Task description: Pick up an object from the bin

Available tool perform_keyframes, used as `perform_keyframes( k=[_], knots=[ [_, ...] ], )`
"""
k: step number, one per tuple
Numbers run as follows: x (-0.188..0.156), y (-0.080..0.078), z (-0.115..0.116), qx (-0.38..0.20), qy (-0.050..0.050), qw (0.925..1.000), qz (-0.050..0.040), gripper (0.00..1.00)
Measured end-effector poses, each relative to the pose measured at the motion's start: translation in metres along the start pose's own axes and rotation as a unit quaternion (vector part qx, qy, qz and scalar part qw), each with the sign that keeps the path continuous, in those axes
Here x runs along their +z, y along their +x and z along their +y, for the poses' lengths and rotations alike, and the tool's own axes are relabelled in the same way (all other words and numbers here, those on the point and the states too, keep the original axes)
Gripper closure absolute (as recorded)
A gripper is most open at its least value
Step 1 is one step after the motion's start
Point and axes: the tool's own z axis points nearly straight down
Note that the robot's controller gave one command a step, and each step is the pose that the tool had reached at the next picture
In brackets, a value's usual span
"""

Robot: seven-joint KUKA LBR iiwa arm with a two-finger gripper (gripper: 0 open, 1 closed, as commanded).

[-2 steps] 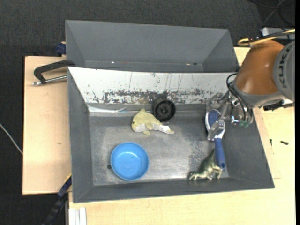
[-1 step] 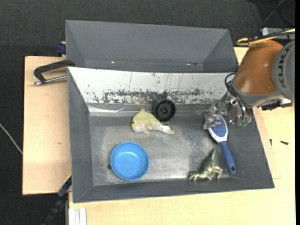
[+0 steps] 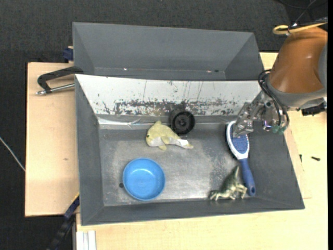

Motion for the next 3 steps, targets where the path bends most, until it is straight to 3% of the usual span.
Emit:
perform_keyframes(
  k=[1, 2, 3],
  knots=[
    [0.005, 0.002, -0.002, 0.001, 0.001, 1.0000, 0.0044, 0.00],
    [0.080, -0.014, -0.032, -0.101, 0.000, 0.9949, -0.0037, 0.00],
    [0.080, -0.015, -0.031, -0.100, -0.001, 0.9950, -0.0055, 1.00]
  ],
)
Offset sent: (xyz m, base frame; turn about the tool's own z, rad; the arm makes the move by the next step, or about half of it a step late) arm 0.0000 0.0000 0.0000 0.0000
